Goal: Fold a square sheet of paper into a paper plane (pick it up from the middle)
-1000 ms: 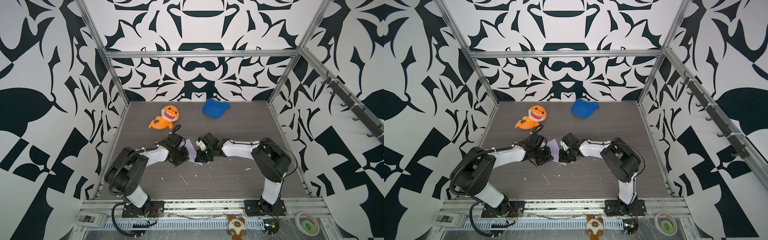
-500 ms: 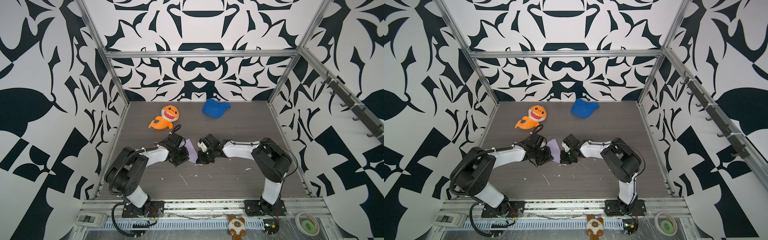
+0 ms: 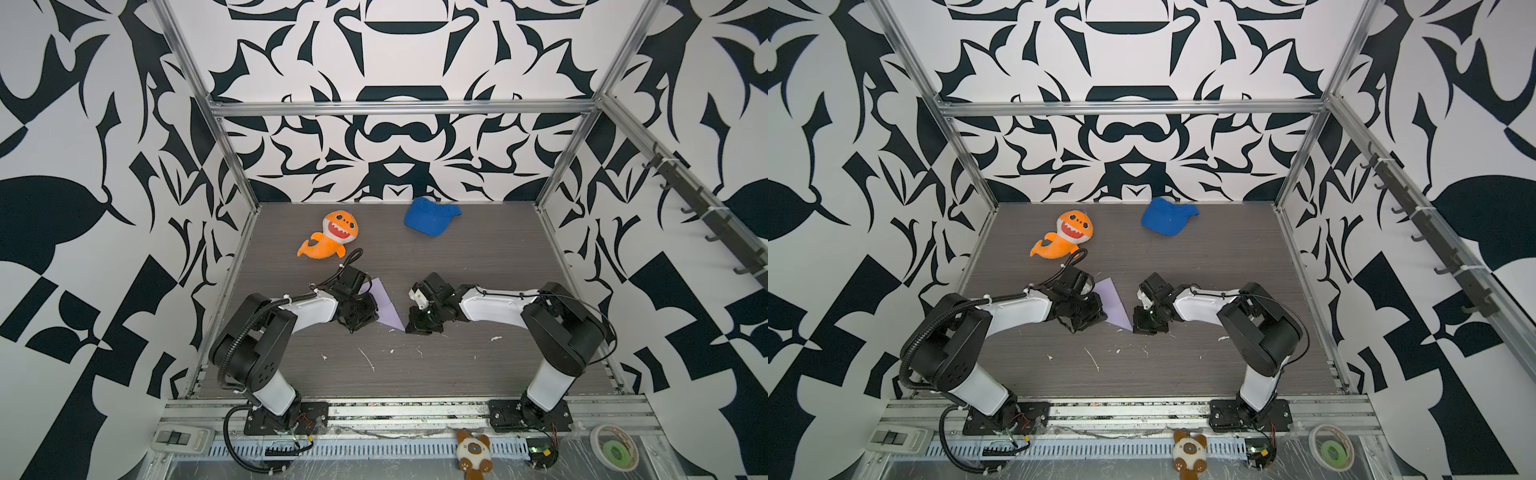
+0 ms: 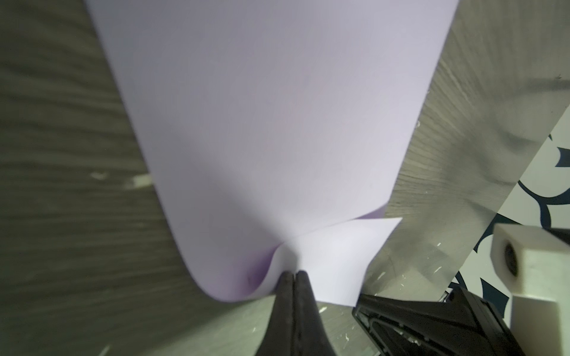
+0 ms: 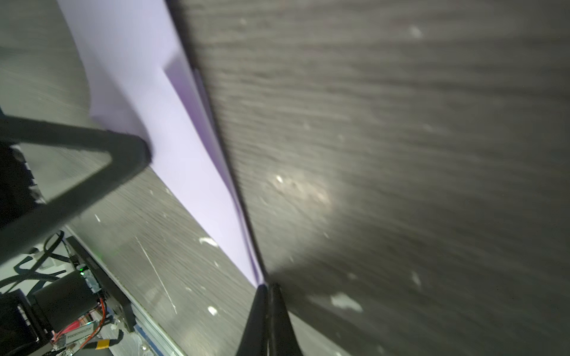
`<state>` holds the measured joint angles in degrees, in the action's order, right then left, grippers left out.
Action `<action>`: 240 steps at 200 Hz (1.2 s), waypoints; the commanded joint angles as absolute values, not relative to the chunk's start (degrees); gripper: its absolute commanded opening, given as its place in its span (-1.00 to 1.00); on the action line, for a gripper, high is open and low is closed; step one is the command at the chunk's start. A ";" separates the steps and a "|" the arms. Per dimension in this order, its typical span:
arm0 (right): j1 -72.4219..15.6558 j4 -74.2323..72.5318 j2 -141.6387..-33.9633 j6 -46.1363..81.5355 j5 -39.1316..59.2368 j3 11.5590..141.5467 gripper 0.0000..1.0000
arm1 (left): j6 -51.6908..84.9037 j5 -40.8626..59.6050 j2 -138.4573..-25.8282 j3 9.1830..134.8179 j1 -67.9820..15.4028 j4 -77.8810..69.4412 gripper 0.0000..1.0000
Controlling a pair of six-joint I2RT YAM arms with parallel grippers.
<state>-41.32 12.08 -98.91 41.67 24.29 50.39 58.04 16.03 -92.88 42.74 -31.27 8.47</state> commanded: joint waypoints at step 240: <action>-42.89 17.05 -108.81 36.03 22.81 60.38 -0.90 | 50.64 5.53 -93.44 45.70 -27.83 25.59 -0.85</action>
<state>-42.63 12.43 -107.85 37.08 26.35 60.80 52.38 11.51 -93.21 46.76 -29.91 17.67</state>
